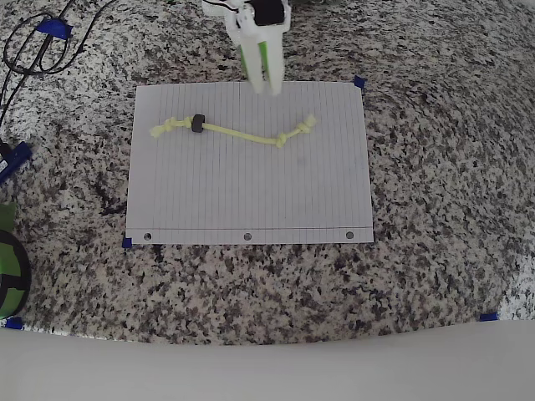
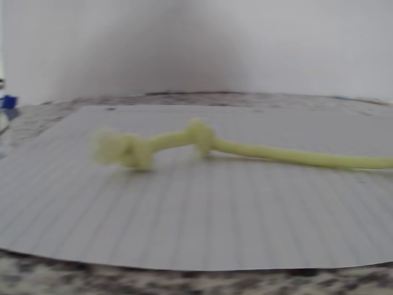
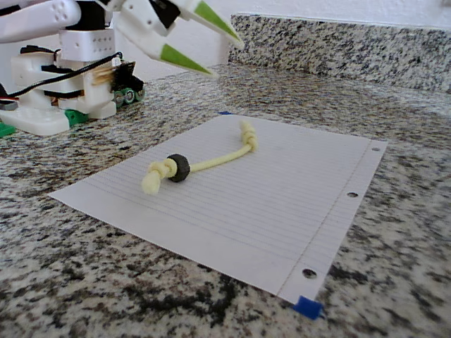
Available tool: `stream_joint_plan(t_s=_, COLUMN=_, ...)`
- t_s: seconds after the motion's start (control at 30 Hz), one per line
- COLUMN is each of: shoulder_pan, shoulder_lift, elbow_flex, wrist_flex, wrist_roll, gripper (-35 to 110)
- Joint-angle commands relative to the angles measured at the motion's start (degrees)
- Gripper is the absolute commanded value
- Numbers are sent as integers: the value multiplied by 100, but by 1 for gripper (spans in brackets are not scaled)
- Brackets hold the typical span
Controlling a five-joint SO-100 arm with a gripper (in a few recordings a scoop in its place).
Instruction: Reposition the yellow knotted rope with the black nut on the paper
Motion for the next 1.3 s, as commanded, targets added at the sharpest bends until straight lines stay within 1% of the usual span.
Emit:
stream_joint_plan(t_s=0.0, shoulder_pan=729, shoulder_lift=-290, elbow_flex=-53, wrist_flex=-79, wrist_roll=-18, gripper=47)
stream_joint_plan(t_s=0.17, shoulder_pan=1547, shoulder_lift=-738, elbow_flex=-88, wrist_flex=-62, wrist_roll=26, gripper=47)
stream_joint_plan(t_s=0.27, shoulder_pan=1837, shoulder_lift=-1160, elbow_flex=-149, wrist_flex=-70, wrist_roll=35, gripper=47)
stream_joint_plan(t_s=0.63, shoulder_pan=2030, shoulder_lift=-2813, elbow_flex=-729, wrist_flex=-149, wrist_roll=-35, gripper=47)
stream_joint_plan(t_s=0.93, shoulder_pan=2162, shoulder_lift=-4368, elbow_flex=-1582, wrist_flex=-457, wrist_roll=-53, gripper=47)
stream_joint_plan(t_s=1.27, shoulder_pan=2540, shoulder_lift=-6082, elbow_flex=-2628, wrist_flex=-677, wrist_roll=-176, gripper=47)
